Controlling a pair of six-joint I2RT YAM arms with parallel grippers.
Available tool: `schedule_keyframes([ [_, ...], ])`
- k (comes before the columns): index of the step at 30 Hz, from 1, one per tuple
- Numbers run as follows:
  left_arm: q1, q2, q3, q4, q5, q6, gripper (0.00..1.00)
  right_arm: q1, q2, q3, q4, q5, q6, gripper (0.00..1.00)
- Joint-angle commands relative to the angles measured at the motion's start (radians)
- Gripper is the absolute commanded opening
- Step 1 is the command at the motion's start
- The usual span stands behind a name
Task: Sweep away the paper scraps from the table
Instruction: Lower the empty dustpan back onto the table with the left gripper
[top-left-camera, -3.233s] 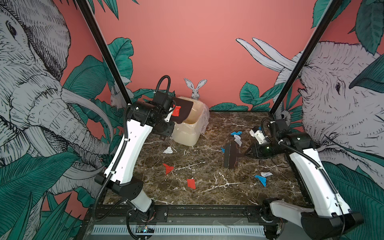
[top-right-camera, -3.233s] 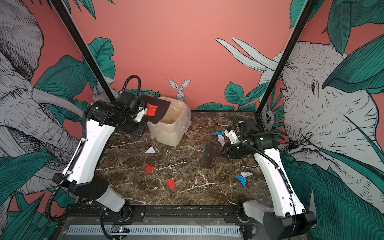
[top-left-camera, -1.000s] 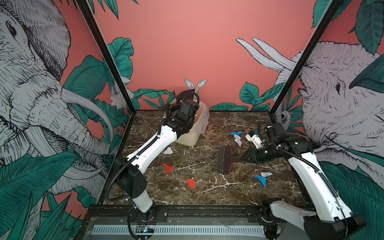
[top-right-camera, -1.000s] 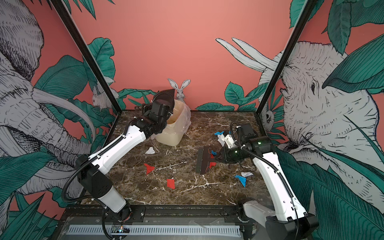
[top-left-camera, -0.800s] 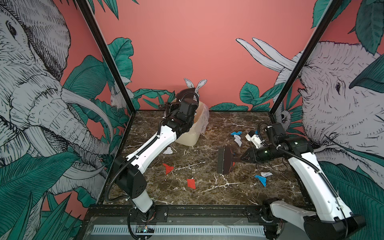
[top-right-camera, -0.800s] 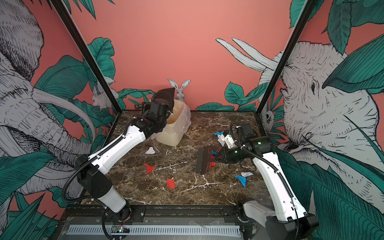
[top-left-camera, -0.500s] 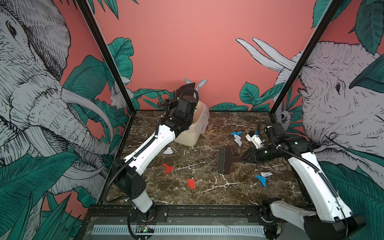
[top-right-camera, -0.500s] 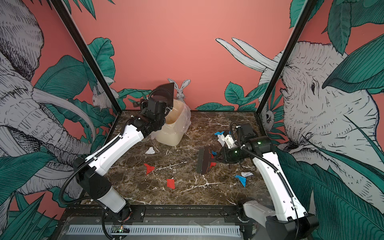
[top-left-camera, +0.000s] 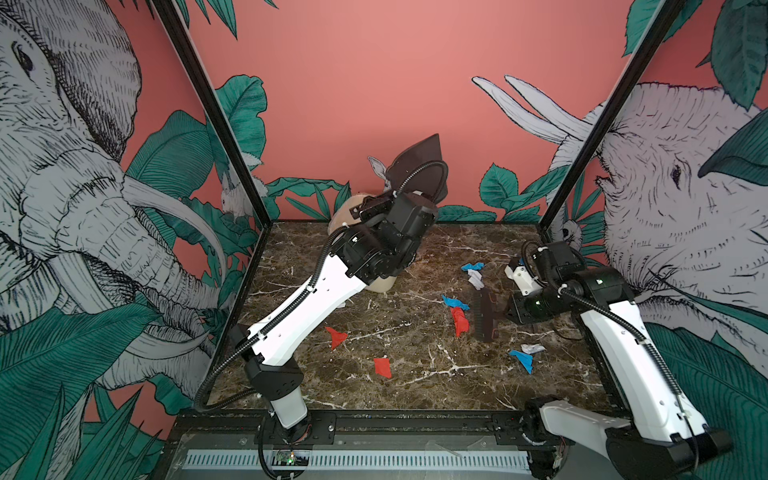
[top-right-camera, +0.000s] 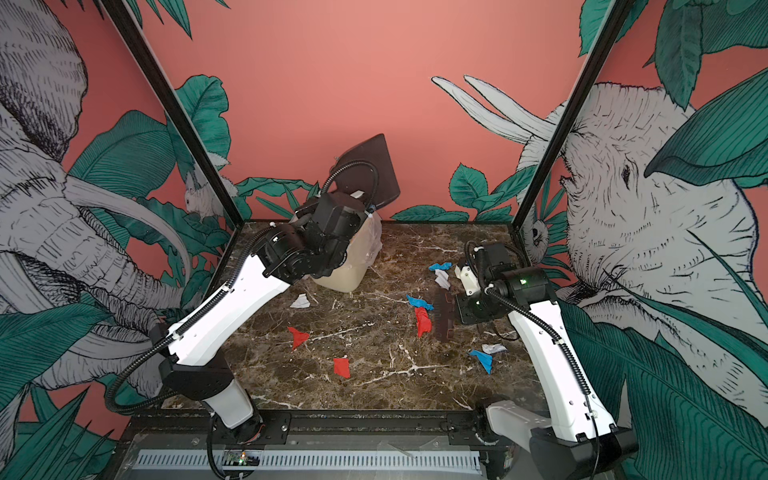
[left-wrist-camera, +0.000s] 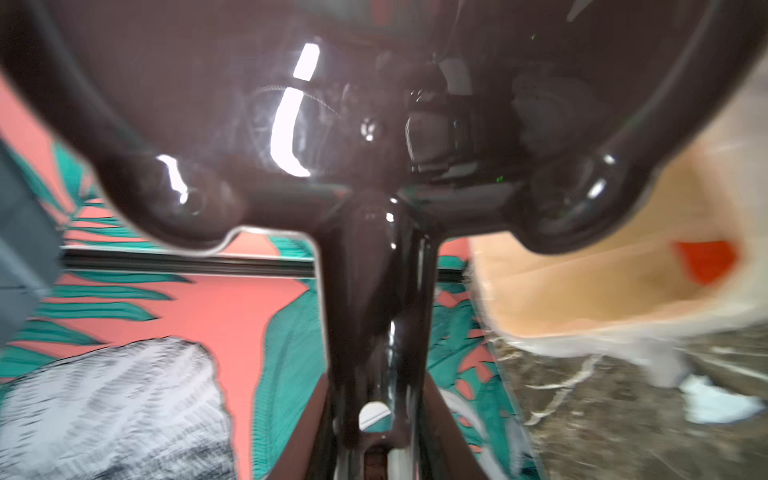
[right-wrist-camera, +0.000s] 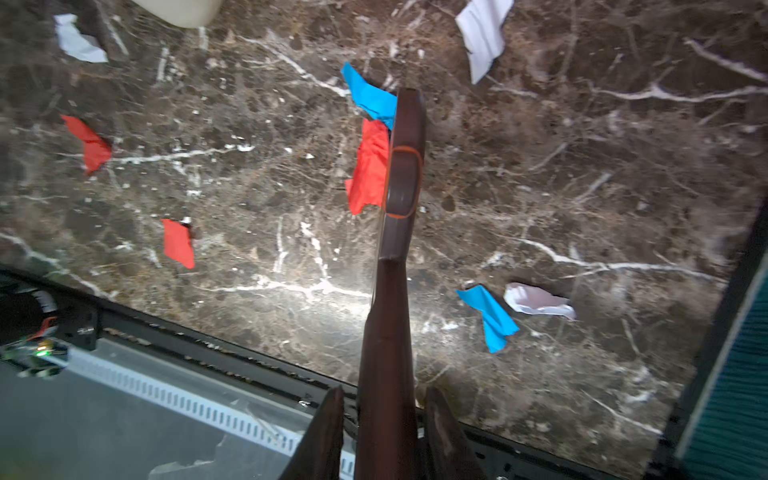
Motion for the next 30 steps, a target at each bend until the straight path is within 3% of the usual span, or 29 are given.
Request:
schedule_keyframes([
  [1,-0.025,0.039,0.061,-0.355,0.153,-0.371,0.0,-0.017,-0.01,0.023,-0.043,0.187,-0.04,0.0],
  [5,-0.054,0.018,-0.056,-0.377,0.34,-0.524,0.0,-0.052,0.003,0.033,-0.069,0.297,-0.045,0.0],
  [13,-0.06,-0.11,-0.419,-0.223,0.679,-0.68,0.0,-0.121,0.041,0.039,-0.082,0.4,-0.013,0.0],
  [20,-0.062,-0.191,-0.669,-0.122,0.842,-0.748,0.0,-0.164,0.137,0.02,-0.065,0.491,-0.011,0.0],
  [30,-0.074,-0.248,-0.813,-0.126,0.957,-0.807,0.0,-0.164,0.226,-0.011,-0.035,0.492,-0.005,0.0],
])
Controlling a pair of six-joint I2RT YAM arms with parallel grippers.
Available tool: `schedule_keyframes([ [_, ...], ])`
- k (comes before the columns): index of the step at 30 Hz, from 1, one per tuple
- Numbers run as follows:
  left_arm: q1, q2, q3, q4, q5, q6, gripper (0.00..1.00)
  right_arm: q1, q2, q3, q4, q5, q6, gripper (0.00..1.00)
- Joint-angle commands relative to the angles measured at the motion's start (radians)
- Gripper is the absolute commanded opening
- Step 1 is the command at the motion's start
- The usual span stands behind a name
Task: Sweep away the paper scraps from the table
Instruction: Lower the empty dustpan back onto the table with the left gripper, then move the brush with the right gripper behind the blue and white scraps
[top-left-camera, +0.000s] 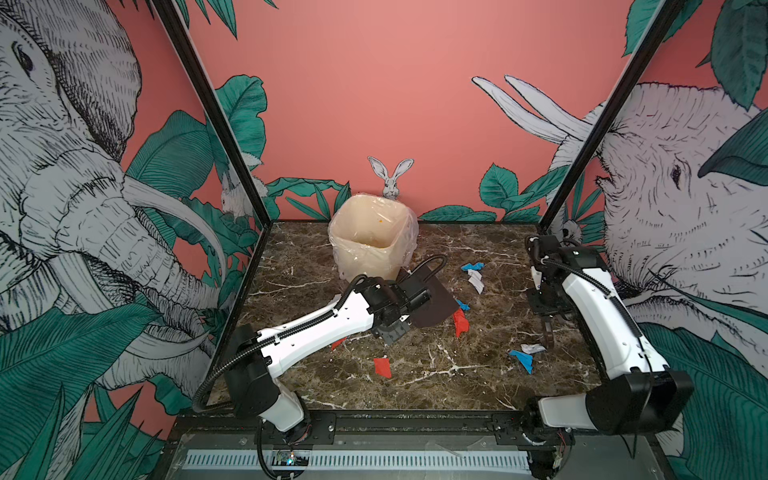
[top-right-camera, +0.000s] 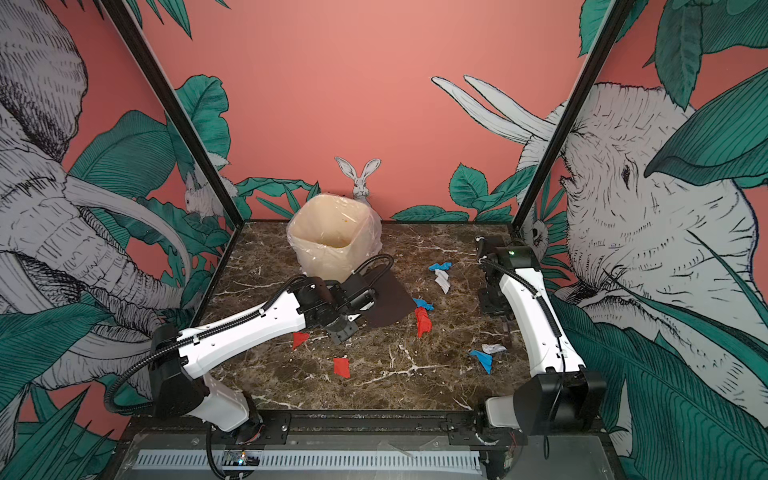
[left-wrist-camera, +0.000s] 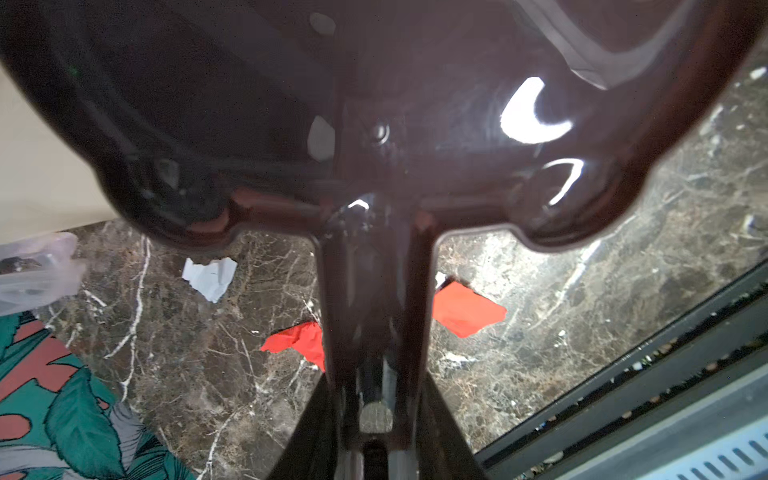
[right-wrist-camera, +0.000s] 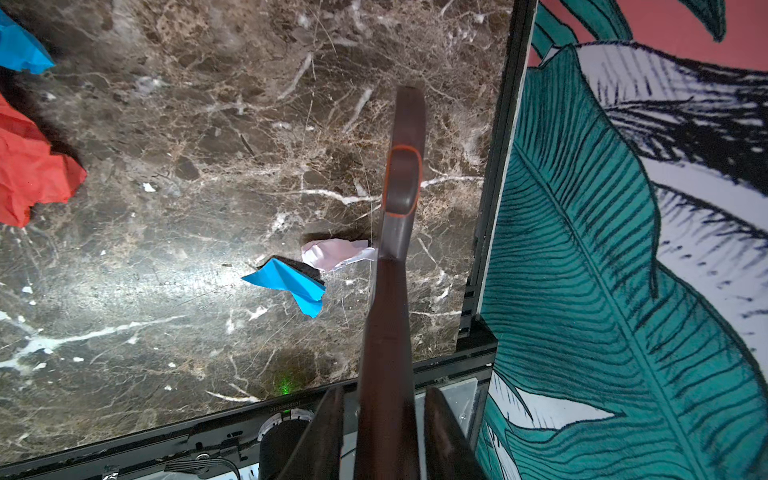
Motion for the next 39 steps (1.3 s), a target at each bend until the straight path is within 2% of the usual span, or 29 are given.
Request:
schedule_keyframes([
  [1,-0.009,-0.059,-0.032,0.015,0.059,-0.058,0.0,-0.003,0.005,-0.002,-0.002,0.028,0.016,0.0],
  [13,-0.011,-0.051,-0.102,0.058,0.152,-0.037,0.0,0.007,0.055,0.03,-0.048,0.01,0.098,0.0],
  [23,-0.011,-0.072,-0.153,0.064,0.182,-0.012,0.0,0.152,0.083,0.019,-0.135,-0.056,0.232,0.0],
  [28,-0.012,-0.068,-0.167,0.075,0.193,0.002,0.0,0.198,0.01,0.059,-0.112,-0.167,0.312,0.0],
  [33,-0.011,-0.058,-0.172,0.085,0.218,0.014,0.0,0.197,-0.004,0.03,-0.21,-0.024,0.343,0.0],
  [39,-0.012,-0.052,-0.166,0.059,0.234,0.038,0.0,0.197,-0.026,-0.062,-0.187,-0.01,0.373,0.0],
])
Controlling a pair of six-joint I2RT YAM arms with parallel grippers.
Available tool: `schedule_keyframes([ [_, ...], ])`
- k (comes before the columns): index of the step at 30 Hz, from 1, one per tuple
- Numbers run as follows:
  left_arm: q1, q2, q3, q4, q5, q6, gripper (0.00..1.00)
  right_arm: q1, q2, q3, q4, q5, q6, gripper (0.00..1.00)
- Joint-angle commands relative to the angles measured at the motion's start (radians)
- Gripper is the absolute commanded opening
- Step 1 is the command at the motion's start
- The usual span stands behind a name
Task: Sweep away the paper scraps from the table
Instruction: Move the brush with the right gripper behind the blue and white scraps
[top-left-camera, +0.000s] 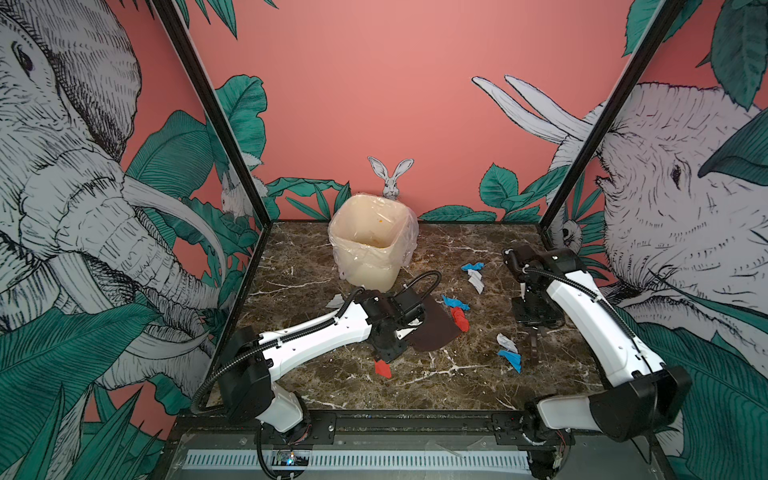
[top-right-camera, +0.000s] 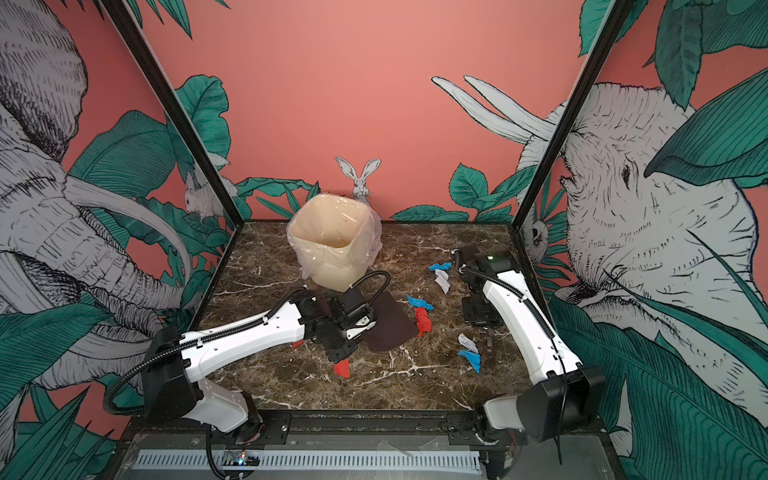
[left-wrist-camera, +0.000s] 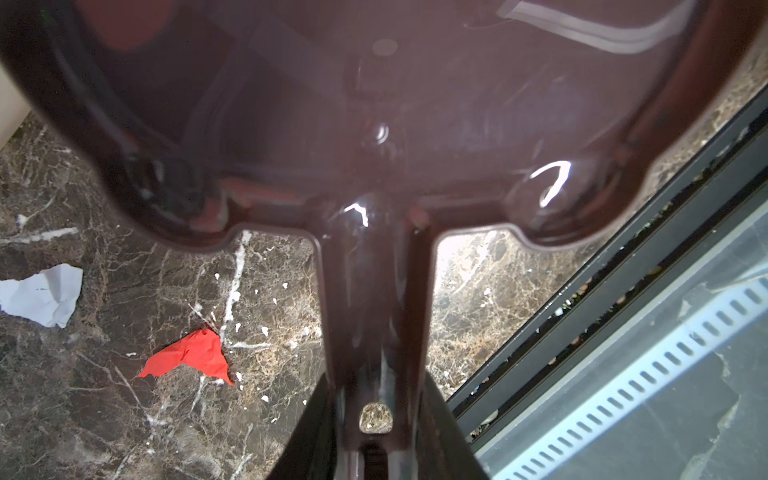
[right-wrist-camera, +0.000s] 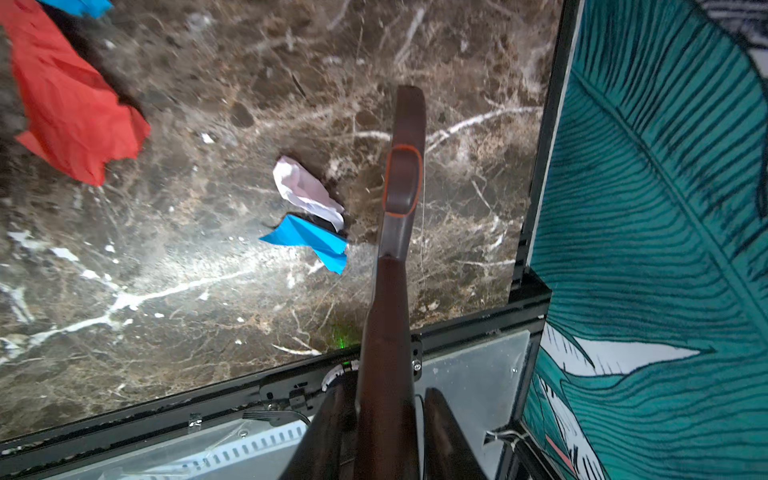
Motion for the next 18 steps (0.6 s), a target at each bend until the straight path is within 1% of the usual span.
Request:
schedule_keyframes([
  [1,-0.005,-0.018,-0.007,-0.018,0.029,0.023,0.0,-0.003,-0.006,-0.03,-0.035,0.046,0.031,0.0],
  [3,-0.007,-0.018,-0.004,-0.03,0.038,0.025,0.0,0.002,0.002,-0.036,-0.033,0.023,0.021,0.0],
  [8,-0.023,-0.031,0.001,-0.069,0.051,0.019,0.0,0.052,-0.013,-0.025,-0.013,-0.008,0.001,0.0],
  [18,-0.139,-0.019,0.003,-0.14,0.023,-0.029,0.0,0.197,-0.037,-0.014,-0.003,-0.084,-0.005,0.0],
])
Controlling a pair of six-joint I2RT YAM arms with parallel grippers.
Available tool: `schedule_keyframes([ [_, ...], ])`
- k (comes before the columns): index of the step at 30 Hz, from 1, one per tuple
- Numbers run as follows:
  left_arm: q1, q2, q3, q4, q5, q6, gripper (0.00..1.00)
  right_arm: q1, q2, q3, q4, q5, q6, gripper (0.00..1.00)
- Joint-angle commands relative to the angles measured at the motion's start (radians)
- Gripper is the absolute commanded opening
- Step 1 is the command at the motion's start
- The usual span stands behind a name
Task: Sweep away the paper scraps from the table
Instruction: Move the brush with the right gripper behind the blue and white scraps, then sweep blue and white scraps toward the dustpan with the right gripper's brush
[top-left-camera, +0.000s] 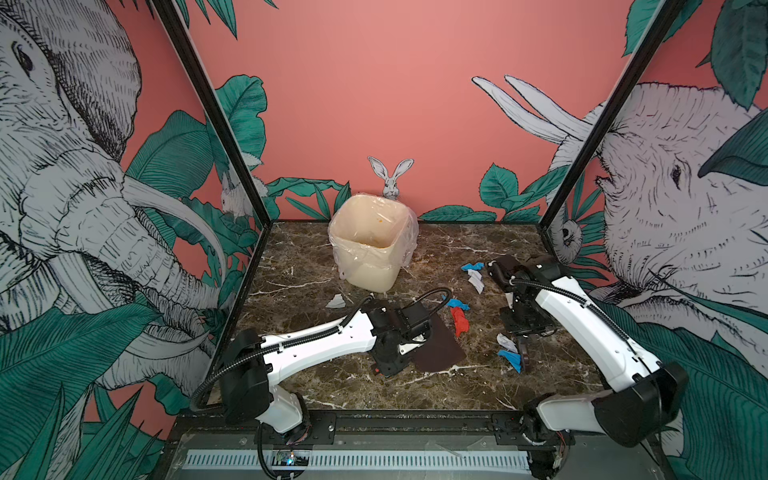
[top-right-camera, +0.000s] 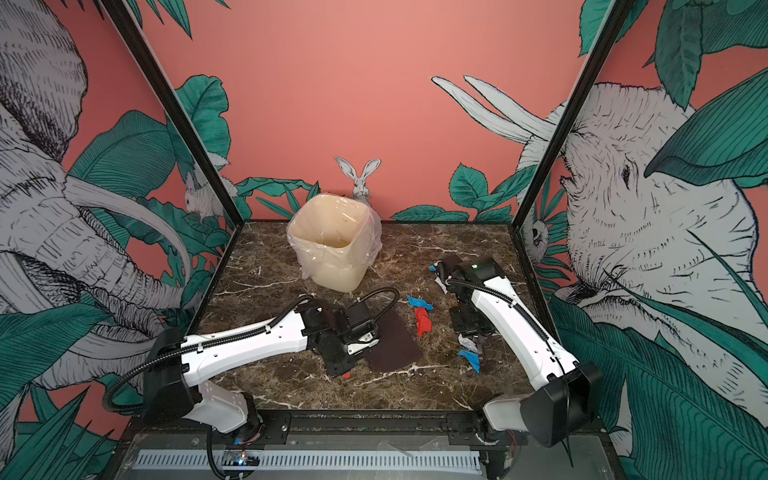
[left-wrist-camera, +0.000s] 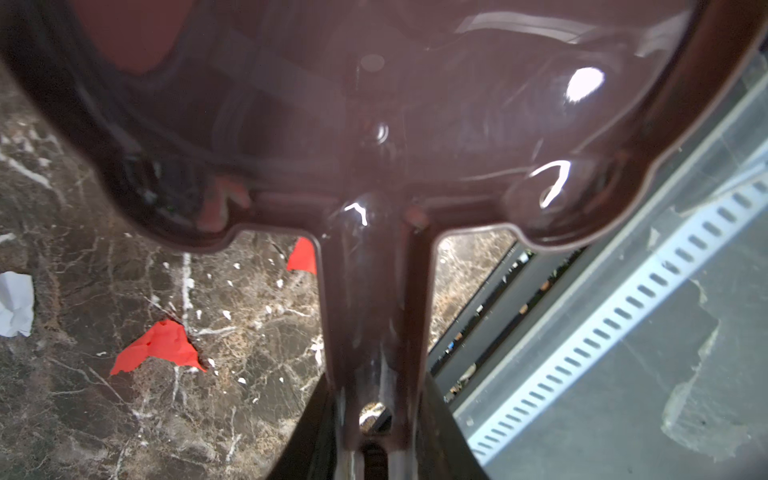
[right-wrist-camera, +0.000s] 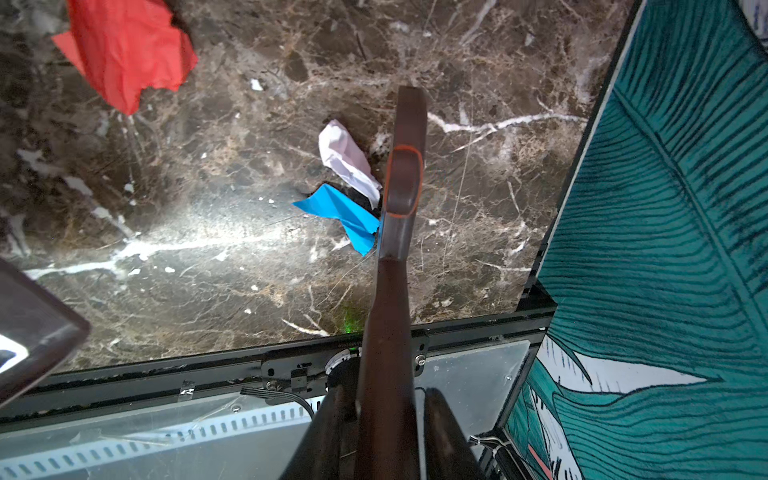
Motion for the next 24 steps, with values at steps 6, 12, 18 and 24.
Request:
schedule_keyframes([
  [6,-0.076,-0.021,-0.007,-0.078,-0.026,-0.062,0.0,0.119,-0.058,-0.003,0.025,-0.094,0.006,0.0],
  [12,-0.13,-0.012,-0.018,-0.096,-0.043,-0.086,0.0,0.198,-0.078,-0.002,0.038,-0.13,0.005,0.0],
  [18,-0.178,0.014,-0.023,-0.104,-0.054,-0.109,0.0,0.289,-0.076,0.011,0.02,-0.158,0.006,0.0],
  [24,-0.192,0.023,-0.024,-0.116,-0.061,-0.106,0.0,0.329,-0.076,0.069,-0.047,-0.086,0.019,0.0],
])
